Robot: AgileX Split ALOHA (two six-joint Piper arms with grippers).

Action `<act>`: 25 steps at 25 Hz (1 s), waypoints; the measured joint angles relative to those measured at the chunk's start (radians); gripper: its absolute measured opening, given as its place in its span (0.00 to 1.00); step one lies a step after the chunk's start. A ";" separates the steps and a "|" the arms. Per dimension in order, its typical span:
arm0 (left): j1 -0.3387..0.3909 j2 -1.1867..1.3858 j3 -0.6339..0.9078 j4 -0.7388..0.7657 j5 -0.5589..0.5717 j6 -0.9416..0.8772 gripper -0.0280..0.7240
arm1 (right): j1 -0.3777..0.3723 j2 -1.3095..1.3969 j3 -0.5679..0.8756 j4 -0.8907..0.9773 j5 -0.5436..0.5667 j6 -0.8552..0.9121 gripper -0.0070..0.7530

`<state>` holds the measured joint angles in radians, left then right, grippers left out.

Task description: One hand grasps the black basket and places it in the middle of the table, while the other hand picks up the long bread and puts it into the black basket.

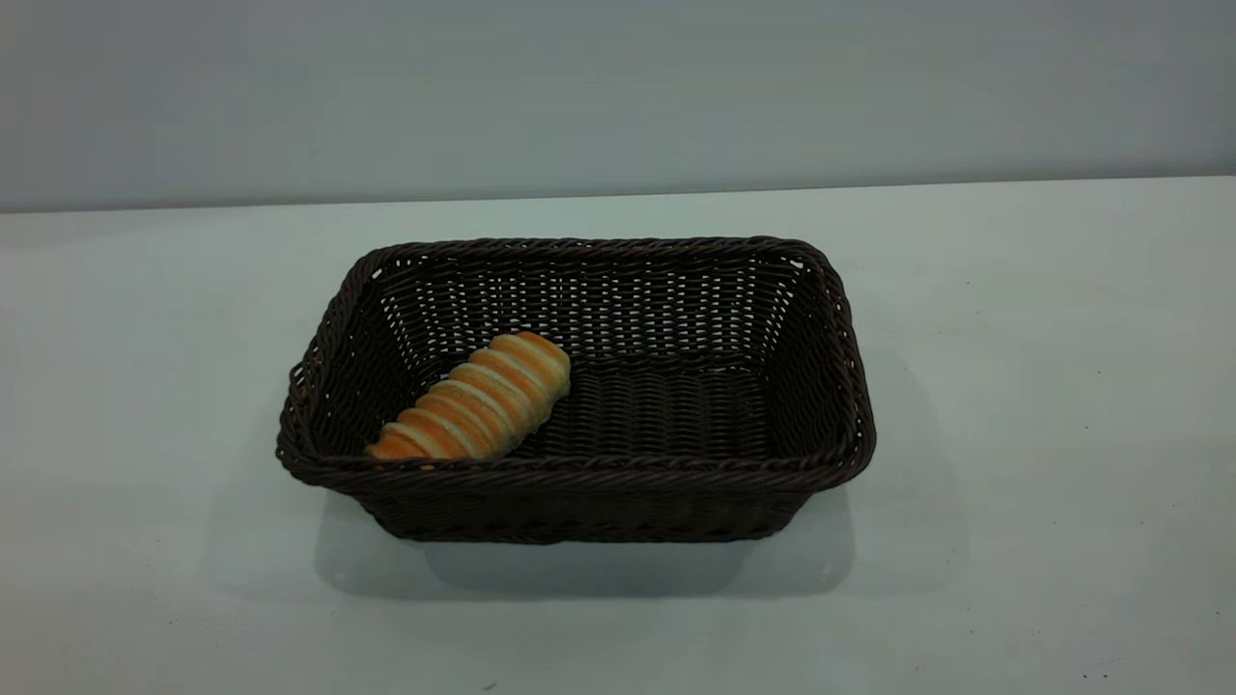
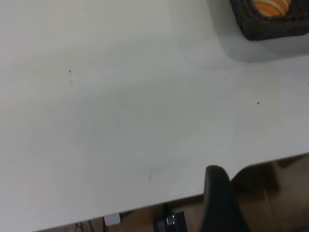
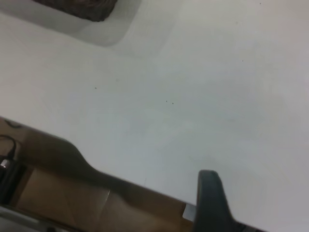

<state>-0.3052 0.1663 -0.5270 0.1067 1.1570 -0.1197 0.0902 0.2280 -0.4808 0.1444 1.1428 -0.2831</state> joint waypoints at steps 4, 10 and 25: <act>0.000 0.000 0.029 0.000 -0.025 0.000 0.68 | 0.000 0.000 0.000 0.000 0.000 0.000 0.68; 0.000 0.000 0.035 0.001 -0.027 0.000 0.68 | 0.000 0.000 0.000 0.000 0.000 0.000 0.68; 0.000 0.000 0.038 0.000 -0.027 0.000 0.68 | 0.000 0.000 0.000 0.000 0.000 0.001 0.68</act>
<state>-0.3052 0.1663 -0.4892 0.1068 1.1303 -0.1197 0.0902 0.2277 -0.4808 0.1444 1.1428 -0.2820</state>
